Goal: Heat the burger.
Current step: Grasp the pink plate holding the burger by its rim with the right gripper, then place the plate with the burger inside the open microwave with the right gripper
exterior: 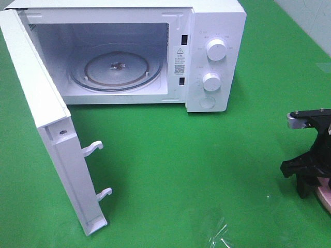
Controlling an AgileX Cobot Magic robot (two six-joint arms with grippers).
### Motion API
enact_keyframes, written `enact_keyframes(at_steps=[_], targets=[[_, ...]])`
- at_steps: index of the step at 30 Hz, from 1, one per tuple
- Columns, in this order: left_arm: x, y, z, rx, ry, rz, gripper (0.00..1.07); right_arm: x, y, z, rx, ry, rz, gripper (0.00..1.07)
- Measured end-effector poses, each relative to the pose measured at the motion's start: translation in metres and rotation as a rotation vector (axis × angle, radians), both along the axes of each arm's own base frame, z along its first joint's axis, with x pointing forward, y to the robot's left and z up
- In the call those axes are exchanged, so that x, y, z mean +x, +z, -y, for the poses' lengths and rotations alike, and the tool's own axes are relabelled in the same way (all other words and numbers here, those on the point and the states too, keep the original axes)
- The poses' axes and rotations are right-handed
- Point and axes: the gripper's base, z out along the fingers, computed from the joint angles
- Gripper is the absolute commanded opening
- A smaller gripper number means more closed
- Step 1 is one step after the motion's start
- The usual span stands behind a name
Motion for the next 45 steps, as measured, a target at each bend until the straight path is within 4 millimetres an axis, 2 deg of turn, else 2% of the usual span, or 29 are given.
enact_keyframes(at_steps=[1,3,4,5,12,14,22,35,45], targets=[[0.0,0.0,0.0,0.0,0.0,0.0,0.98,0.0,0.0,0.0,0.0,0.0,0.0,0.41],[0.0,0.0,0.0,0.0,0.0,0.0,0.98,0.001,0.0,0.0,-0.001,-0.003,0.003,0.12],[0.0,0.0,0.0,0.0,0.0,0.0,0.98,0.001,0.0,0.0,-0.001,-0.003,0.003,0.12],[0.0,0.0,0.0,0.0,0.0,0.0,0.98,0.0,0.001,0.0,0.006,-0.018,0.003,0.0],[0.0,0.0,0.0,0.0,0.0,0.0,0.98,-0.002,0.003,-0.002,0.0,-0.027,-0.017,0.0],[0.0,0.0,0.0,-0.001,-0.001,0.0,0.98,-0.003,0.003,-0.011,-0.028,0.04,-0.026,0.0],[0.0,0.0,0.0,-0.002,-0.001,0.0,0.98,-0.005,0.004,-0.02,-0.082,0.052,-0.024,0.0],[0.0,0.0,0.0,-0.002,-0.001,0.0,0.98,-0.007,0.026,-0.015,-0.152,-0.022,0.057,0.0],[0.0,0.0,0.0,-0.002,-0.001,0.0,0.98,-0.011,0.032,-0.032,-0.214,0.01,0.084,0.0]])
